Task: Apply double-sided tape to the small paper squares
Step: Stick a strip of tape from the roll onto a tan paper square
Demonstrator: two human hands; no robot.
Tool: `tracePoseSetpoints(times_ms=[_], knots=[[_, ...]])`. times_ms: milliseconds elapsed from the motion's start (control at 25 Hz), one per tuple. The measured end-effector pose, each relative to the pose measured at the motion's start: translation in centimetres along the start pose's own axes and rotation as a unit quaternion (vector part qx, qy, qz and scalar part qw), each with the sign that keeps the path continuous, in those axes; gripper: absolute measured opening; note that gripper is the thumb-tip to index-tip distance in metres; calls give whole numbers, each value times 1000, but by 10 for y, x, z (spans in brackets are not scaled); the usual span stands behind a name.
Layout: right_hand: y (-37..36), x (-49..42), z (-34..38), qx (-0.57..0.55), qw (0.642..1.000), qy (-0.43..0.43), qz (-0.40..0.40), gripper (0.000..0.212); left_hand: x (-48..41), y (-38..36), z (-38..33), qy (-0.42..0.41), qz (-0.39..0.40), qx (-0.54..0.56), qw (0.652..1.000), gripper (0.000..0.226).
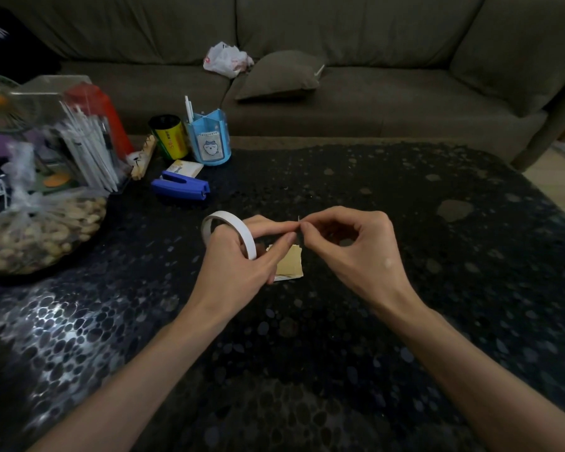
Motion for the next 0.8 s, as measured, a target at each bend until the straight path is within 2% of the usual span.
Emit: tracePoseSetpoints(times_ms=[560,800], knots=[[0,-1,-2,-39,999,-17,13,10,0,0,0,-14,8,-11,1000,26],[1,-2,-3,-59,998,-32,6,7,0,-2,0,-5,5,18,1000,26]])
Point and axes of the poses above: each hand's wrist, its own x-axis away from the middle knuckle, its own y-axis out of the back of the hand, z = x × y, the point moved 5 cm from there along -x, towards the middle knuckle, and after that the axes turned 15 degrees about -y, right-handed, at the moved point
